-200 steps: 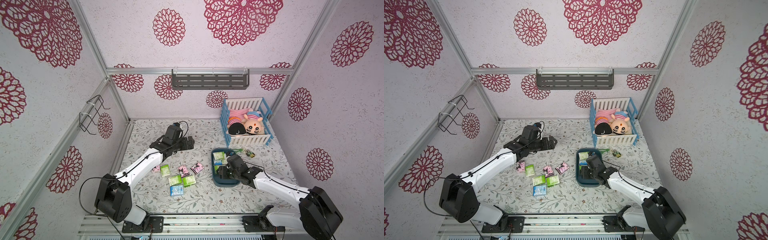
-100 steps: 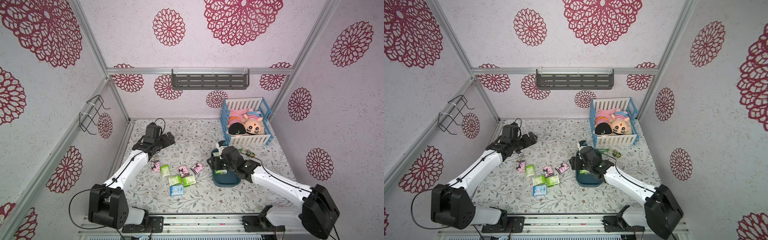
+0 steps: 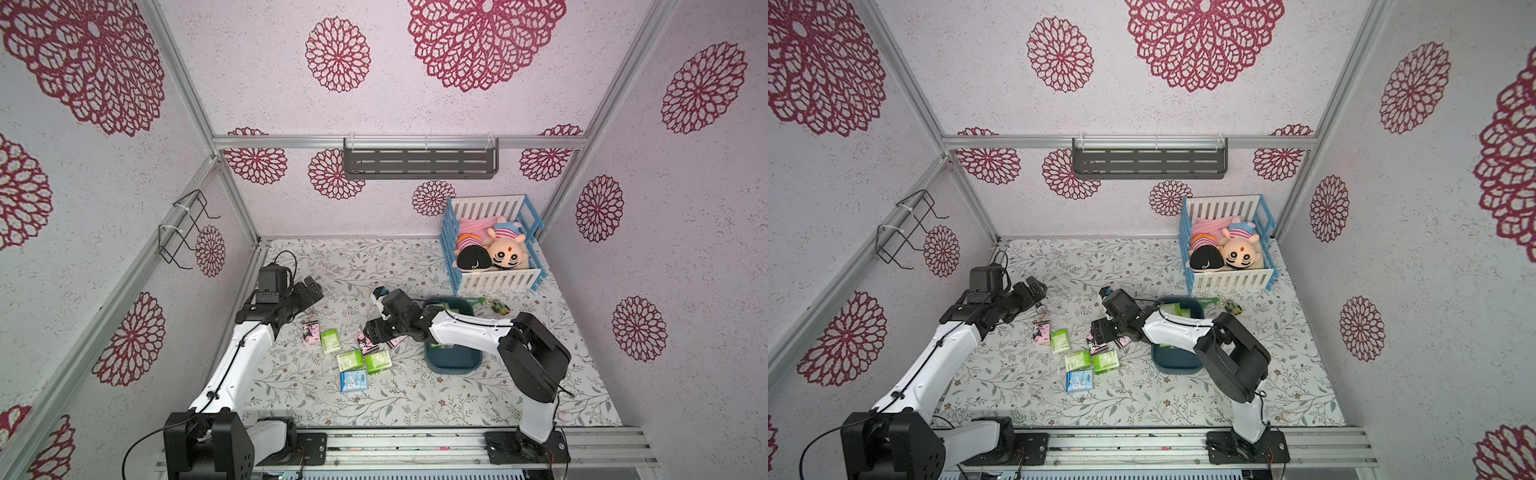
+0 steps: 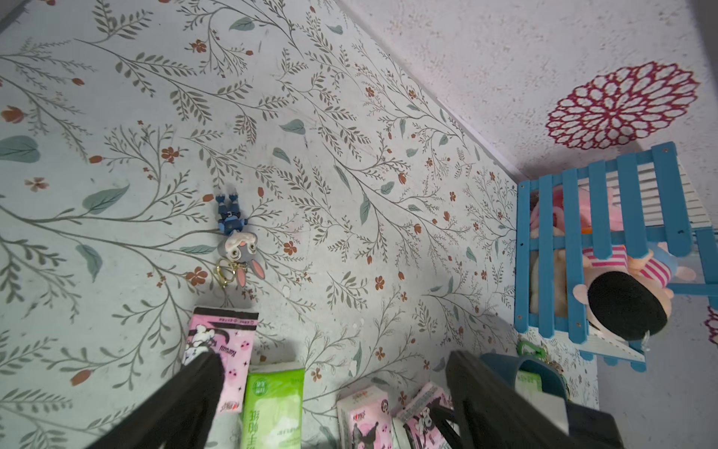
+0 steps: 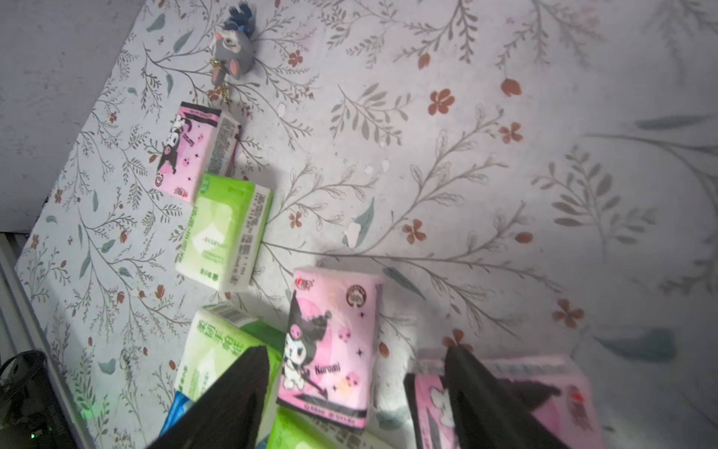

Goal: Put the pocket tissues into the storage box
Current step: Pick up the pocket tissues from the center of the board.

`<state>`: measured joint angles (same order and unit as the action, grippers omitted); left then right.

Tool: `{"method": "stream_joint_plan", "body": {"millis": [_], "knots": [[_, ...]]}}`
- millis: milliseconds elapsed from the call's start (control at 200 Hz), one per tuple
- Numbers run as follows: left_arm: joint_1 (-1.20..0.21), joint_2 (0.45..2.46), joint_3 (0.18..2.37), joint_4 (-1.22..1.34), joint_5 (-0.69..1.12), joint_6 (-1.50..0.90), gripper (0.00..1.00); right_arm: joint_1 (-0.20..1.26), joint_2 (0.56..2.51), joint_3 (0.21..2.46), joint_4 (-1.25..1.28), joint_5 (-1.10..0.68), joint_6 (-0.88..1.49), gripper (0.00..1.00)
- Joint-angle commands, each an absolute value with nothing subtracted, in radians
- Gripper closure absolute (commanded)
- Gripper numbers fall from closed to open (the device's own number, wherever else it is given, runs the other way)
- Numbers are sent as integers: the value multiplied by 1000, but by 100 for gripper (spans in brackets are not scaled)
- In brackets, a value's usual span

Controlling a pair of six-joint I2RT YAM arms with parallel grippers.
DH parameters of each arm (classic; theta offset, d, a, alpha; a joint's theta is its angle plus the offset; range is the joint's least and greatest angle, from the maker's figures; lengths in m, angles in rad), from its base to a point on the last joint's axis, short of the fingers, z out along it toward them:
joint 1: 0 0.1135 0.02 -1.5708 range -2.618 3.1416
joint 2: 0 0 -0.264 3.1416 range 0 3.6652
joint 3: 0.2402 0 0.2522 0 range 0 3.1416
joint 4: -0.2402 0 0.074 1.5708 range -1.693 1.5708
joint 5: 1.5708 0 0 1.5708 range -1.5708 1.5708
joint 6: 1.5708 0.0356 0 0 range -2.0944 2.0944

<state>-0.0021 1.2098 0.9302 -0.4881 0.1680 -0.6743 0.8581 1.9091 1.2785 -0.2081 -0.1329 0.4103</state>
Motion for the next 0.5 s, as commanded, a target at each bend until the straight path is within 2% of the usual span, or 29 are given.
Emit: {"method": "stream_joint_plan", "body": {"millis": [0,220,495], "knots": [[-6,1187,904,-480,206,-672,3,871,1959,1368,-250,-145,372,23],[-11,1159,878,-474,217,-679,3,874,2026,1450,-332,-143,362,25],[-49,1145,888,-482,198,-697,3,886,2029,1421,-328,-127,379,30]]}}
